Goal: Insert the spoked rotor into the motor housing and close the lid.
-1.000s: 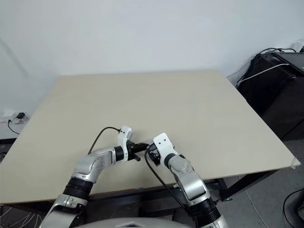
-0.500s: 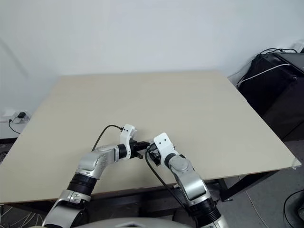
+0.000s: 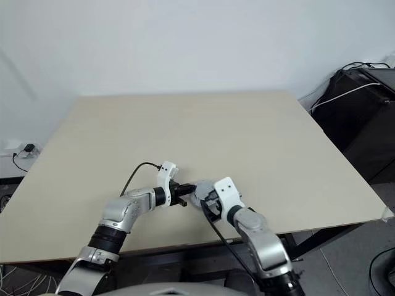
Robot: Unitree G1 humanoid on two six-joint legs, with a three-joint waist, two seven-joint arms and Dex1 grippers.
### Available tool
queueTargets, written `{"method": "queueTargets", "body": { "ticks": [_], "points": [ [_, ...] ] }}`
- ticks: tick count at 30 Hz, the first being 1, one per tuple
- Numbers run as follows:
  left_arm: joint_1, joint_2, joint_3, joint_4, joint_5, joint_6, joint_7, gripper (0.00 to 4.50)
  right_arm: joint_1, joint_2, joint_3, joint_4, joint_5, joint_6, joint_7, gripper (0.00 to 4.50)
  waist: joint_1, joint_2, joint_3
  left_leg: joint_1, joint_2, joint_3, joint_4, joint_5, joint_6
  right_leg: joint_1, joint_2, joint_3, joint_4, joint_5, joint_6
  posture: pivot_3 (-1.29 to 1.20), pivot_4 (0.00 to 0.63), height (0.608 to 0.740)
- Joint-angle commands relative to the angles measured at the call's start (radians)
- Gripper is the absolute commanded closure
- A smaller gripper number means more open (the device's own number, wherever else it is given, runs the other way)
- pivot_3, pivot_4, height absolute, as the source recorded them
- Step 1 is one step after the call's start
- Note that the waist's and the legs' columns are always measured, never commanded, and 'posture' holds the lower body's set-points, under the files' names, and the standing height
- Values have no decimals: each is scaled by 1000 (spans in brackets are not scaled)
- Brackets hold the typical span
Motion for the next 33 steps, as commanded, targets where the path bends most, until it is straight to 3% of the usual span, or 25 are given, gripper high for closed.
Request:
{"method": "queueTargets", "body": {
  "ticks": [1, 17, 27, 33],
  "points": [
    [10, -2, -26, 13, 12, 23, -3, 4500, 18, 21, -82, -42, 83, 42, 12, 16, 0, 0, 1, 0, 0, 0, 0, 0, 0, 0, 0, 0, 0, 0, 0, 0, 0, 740],
    [15, 1, -28, 12, 15, 14, -12, 4500, -91, 366, -453, 121, 415, 246, -183, 16, -8, 6, 5, -2, 0, -1, -1, 0, 0, -3, 0, 1, 1, 1, 0, 0, 0, 740],
    [18, 1, -22, 5, 18, 12, -9, 4500, -93, 294, -449, 115, 564, 337, -171, 16, -7, 9, 6, -3, 0, 0, -3, 0, 0, -5, 0, 0, 0, 0, -1, 0, 0, 740],
    [19, 5, -21, 6, 19, 9, -11, 4500, -117, 345, -501, 128, 653, 352, -197, 16, -6, 9, 6, -10, 0, 0, -1, 0, 0, -11, -1, 0, 0, 0, -1, 0, 0, 740]
  ]
}}
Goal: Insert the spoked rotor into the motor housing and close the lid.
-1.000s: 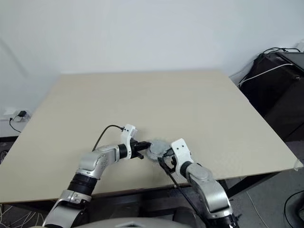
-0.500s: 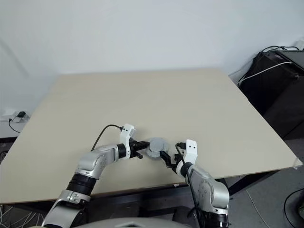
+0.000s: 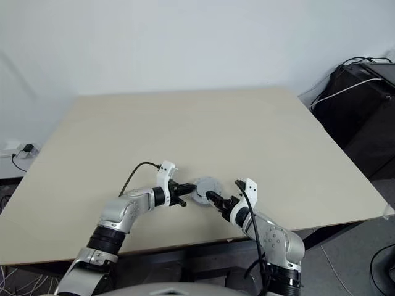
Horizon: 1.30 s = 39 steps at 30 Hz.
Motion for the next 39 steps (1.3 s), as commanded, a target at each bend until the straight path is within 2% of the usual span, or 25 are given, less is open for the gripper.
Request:
{"method": "queueTargets", "body": {
  "ticks": [1, 16, 26, 32, 39],
  "points": [
    [11, 1, -24, 22, 19, 16, 6, 4500, -37, 69, -33, 1, 88, 11, -16, 16, 0, 0, 0, -1, 0, 0, 0, 0, 0, -1, 0, 0, 0, 0, 0, 0, 0, 740],
    [14, 0, -24, 21, 20, 10, 7, 4500, -108, 112, -55, 246, 239, -68, -125, 16, -9, -2, -2, -1, 0, 0, 0, 0, 0, -2, 1, 1, 1, 2, -2, 0, 0, 740],
    [17, 2, -19, 18, 21, 11, 8, 4500, -96, 107, -27, 206, 473, 19, -9, 16, -21, -1, -1, -3, 1, 0, 0, 0, 0, -4, 2, 1, 2, 2, -2, 0, 0, 740],
    [18, -2, -14, 19, 28, 11, 7, 4500, -106, 114, -3, 226, 392, -62, -86, 16, -30, -1, -1, -2, 1, 0, 0, 0, 0, -5, 2, 2, 2, 2, -2, 0, 0, 740],
    [20, -4, -9, 19, 33, 9, 7, 4500, -97, 98, 40, 228, 390, -84, -107, 16, -25, 0, -1, -3, 1, 0, 0, 0, 0, -5, 2, 2, 2, 2, -2, 0, 0, 740]
  ]
}}
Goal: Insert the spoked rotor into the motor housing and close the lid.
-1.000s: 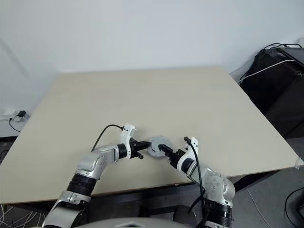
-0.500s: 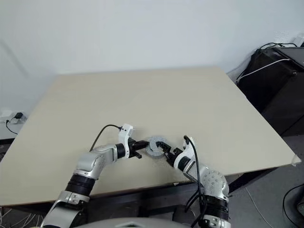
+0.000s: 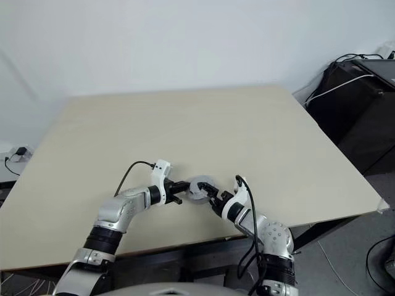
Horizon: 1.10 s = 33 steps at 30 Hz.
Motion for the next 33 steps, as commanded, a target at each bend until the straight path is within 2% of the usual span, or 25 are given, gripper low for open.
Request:
{"method": "queueTargets", "body": {
  "ticks": [1, 3, 9, 21, 33],
  "points": [
    [14, -10, -43, 20, 9, 18, -12, 4500, -18, 92, 39, -23, 22, -16, 5, 197, 0, 0, 0, 0, 0, 0, 0, 0, 0, 0, 0, 0, 0, 0, 0, 0, 0, 740],
    [15, -10, -42, 20, 9, 17, -12, 4500, -16, 87, 42, -26, 27, -16, 7, 585, 1, 0, 0, 0, 0, 0, 0, 0, 0, 0, 0, 0, 0, 0, 0, 0, 0, 740],
    [15, -11, -40, 22, 10, 13, -12, 4500, -8, 74, 41, -37, 34, -9, 7, 2394, 2, 0, 0, 0, 0, 0, 0, 0, 0, 0, 0, 0, 0, 0, 0, 0, 0, 740],
    [21, -20, -22, 12, 0, -6, -8, 4500, 26, 71, 33, -52, 50, -6, -11, 2440, 6, 0, 0, 0, 0, 0, 0, 0, 0, 0, 0, 0, 0, 0, 0, 0, 0, 740],
    [86, -59, 135, -193, -171, -18, -6, 4500, 48, 55, 3, -54, 84, -48, -20, 2440, 4, 0, 1, -2, 0, 0, 1, 0, 0, -2, 0, 0, 0, 0, 0, 0, 0, 740]
  ]
}}
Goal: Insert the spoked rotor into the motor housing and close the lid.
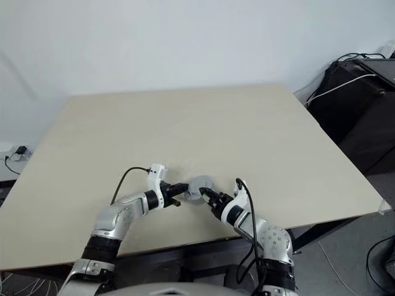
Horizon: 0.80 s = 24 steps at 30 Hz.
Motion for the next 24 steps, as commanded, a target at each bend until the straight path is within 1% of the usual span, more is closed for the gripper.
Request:
{"method": "queueTargets", "body": {
  "ticks": [1, 3, 6, 9, 12, 13, 14, 17, 20, 24],
  "points": [
    [0, -20, 52, -105, -86, 3, -1, 4500, 2, 56, -2, -45, 33, -24, -6, 2440, 0, 0, 0, 0, 0, 0, 0, 0, 0, 0, 0, 0, 0, 0, 0, 0, 0, 740],
    [12, -31, 95, -136, -127, 14, 25, 4500, 4, 55, -6, -48, 43, -32, -8, 2440, -3, 0, 0, 0, 0, 0, 1, 0, 0, 0, 0, 0, 0, 0, 0, 0, 0, 740],
    [19, -33, 108, -153, -151, 22, 43, 4500, 5, 53, -5, -48, 51, -37, -11, 2440, -4, 0, 0, 0, 0, 0, 1, 0, 0, 0, 1, 0, 1, 0, 0, 0, 0, 740],
    [103, -112, 246, -229, -324, 72, 122, 4500, 3, 63, -17, -80, 94, -59, 6, 2440, -8, 0, 0, 0, 0, 0, 1, 0, 0, 0, 2, 0, 1, 0, 0, 0, 0, 740],
    [175, -158, 308, -267, -439, 129, 169, 4500, 1, 64, -19, -108, 127, -67, 10, 2441, -8, -1, 2, 0, 0, 0, 2, -1, 1, 1, 1, 0, 1, 0, 0, 0, 0, 740],
    [206, -170, 319, -277, -473, 149, 182, 4117, -1, 63, -17, -120, 138, -67, 9, 2442, -9, -1, 2, 0, 1, 0, 3, -1, 1, 1, 2, 0, 1, 0, 0, 0, 0, 740],
    [236, -185, 330, -287, -510, 167, 195, 3903, -4, 63, -14, -132, 149, -69, 4, 2443, -10, -1, 3, 0, 1, 0, 3, -1, 1, 1, 2, 0, 1, 0, 1, 0, 0, 740],
    [313, -228, 357, -296, -591, 186, 236, 2954, -17, 65, -2, -163, 187, -73, -15, 2458, -10, -2, 4, 0, 1, 0, 3, -1, 2, 1, 3, 0, 1, 0, 0, 0, 0, 740],
    [364, -249, 350, -303, -637, 188, 262, 1905, -26, 60, 18, -180, 217, -70, -30, 2458, -9, -3, 6, 0, 1, 0, 4, 0, 1, 1, 4, 0, 2, 0, 0, 0, 0, 740],
    [408, -282, 330, -324, -692, 165, 289, 627, -35, 49, 40, -191, 245, -69, -48, 2458, -9, -5, 7, 0, 1, 0, 4, -1, 1, 1, 3, 0, 1, 0, 0, 0, 0, 740]
  ]
}}
